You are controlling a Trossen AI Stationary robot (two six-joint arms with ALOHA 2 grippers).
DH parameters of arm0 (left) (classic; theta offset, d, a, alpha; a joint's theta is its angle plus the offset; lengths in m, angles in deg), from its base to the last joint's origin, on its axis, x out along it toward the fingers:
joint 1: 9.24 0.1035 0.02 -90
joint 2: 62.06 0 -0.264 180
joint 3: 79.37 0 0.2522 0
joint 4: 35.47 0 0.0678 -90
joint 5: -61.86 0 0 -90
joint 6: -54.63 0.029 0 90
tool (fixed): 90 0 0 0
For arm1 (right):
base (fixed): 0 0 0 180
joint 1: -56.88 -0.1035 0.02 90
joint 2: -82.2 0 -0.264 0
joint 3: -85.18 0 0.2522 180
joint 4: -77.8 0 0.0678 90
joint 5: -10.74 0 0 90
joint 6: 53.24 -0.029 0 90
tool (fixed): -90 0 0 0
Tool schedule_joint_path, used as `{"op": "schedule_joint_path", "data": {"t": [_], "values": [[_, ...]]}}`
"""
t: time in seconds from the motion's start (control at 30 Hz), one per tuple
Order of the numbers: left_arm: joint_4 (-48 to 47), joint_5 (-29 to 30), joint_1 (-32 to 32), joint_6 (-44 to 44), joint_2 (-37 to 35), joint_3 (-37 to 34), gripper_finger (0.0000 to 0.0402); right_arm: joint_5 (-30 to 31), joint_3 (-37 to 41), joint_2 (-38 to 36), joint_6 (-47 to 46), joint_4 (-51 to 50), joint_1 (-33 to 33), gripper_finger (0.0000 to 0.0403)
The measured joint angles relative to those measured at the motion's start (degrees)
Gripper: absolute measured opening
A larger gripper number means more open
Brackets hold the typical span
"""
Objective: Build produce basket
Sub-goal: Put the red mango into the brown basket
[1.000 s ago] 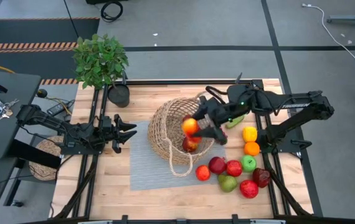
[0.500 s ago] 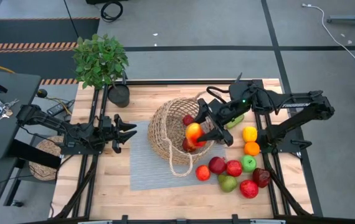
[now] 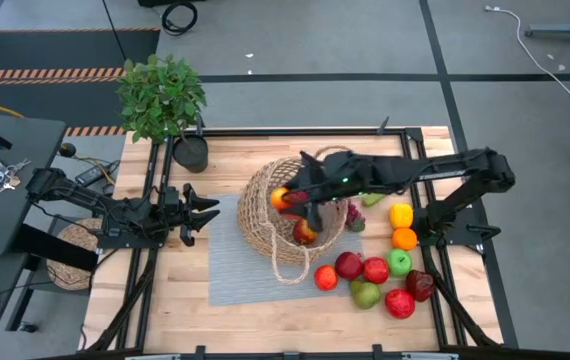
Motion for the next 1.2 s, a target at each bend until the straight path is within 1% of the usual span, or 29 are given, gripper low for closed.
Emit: {"op": "schedule_joint_path", "data": {"t": [0.1, 0.2, 0.47, 0.67, 0.83, 0.93, 1.03, 1.2], "values": [[0.00, 0.00, 0.02, 0.00, -0.01, 0.00, 0.0160, 4.43, 0.00, 2.30, 0.28, -3.41, 0.65, 0.0275], [0.00, 0.00, 0.01, -0.02, -0.01, 0.00, 0.0160, 5.84, 0.02, 4.45, 0.18, -7.99, 1.92, 0.0275], [0.00, 0.00, 0.02, -0.01, -0.01, 0.00, 0.0160, 5.27, 0.02, 11.44, -1.09, -14.22, 6.11, 0.0275], [0.01, 0.00, 0.01, -0.02, -0.01, 0.00, 0.0160, 1.17, 0.02, 14.93, -1.38, -19.27, 8.21, 0.0275], [0.00, 0.00, 0.00, 0.00, 0.00, 0.00, 0.0160, 0.87, 0.02, 17.25, 0.03, -22.90, 8.66, 0.0275], [0.00, 0.00, 0.02, -0.01, 0.00, 0.00, 0.0160, 2.37, 0.02, 17.63, 1.09, -25.59, 8.79, 0.0275], [0.00, 0.00, 0.01, -0.02, 0.00, 0.00, 0.0160, 2.59, 0.00, 17.44, 1.16, -26.29, 9.00, 0.0283], [0.00, 0.00, 0.00, 0.00, -0.01, 0.00, 0.0160, 2.12, 0.00, 17.13, 1.18, -27.32, 9.26, 0.0313]]}}
